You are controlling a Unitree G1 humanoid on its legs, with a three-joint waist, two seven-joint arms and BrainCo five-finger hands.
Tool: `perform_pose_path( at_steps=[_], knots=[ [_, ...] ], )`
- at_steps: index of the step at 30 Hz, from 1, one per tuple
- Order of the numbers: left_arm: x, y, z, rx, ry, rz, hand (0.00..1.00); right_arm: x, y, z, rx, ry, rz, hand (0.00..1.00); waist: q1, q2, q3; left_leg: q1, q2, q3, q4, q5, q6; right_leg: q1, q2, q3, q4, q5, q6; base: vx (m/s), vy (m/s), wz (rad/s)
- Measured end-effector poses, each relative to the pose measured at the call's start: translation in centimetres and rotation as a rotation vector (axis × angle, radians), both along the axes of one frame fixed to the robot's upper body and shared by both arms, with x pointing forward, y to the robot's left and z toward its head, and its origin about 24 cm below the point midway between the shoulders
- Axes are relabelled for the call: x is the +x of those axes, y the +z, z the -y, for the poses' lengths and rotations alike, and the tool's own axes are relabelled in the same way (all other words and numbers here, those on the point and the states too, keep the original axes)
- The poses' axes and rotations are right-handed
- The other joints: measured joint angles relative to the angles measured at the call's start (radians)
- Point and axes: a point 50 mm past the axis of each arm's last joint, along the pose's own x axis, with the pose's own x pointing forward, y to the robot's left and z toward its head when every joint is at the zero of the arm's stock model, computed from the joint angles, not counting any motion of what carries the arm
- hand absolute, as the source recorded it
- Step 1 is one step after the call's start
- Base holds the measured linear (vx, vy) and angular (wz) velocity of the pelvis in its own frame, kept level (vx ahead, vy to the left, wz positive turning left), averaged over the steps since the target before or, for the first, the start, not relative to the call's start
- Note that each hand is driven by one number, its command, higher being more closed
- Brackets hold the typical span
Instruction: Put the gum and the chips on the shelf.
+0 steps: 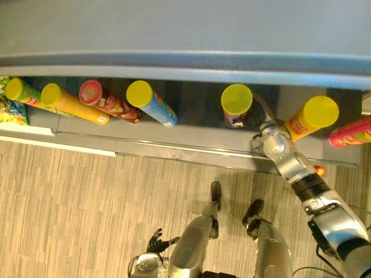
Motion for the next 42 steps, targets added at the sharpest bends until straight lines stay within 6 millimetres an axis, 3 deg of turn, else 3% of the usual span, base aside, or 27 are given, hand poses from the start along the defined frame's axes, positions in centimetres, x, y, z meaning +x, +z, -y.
perform_pose_path(
  at_steps=[12,42],
  knots=[
    [0.0,0.0,0.0,0.005,0.001,0.001,0.00,-0.2,-0.7,-1.4,-0.019,0.050,-0.021,1.00,0.002,0.000,0.000,-0.003,0.016,0.002,-0.005,0.006,-0.005,-0.001,0.020,0.002,-0.013,0.000,-0.001,0.04,-0.035,-0.01],
    [0.3,-0.1,0.1,-0.013,0.019,-0.004,0.00,-0.6,-1.1,-2.8,-0.062,0.100,-0.009,1.00,0.022,0.000,0.000,-0.003,0.019,-0.009,-0.007,0.009,-0.011,-0.003,0.020,-0.007,0.002,-0.013,-0.013,0.02,-0.009,0.00]
  ],
)
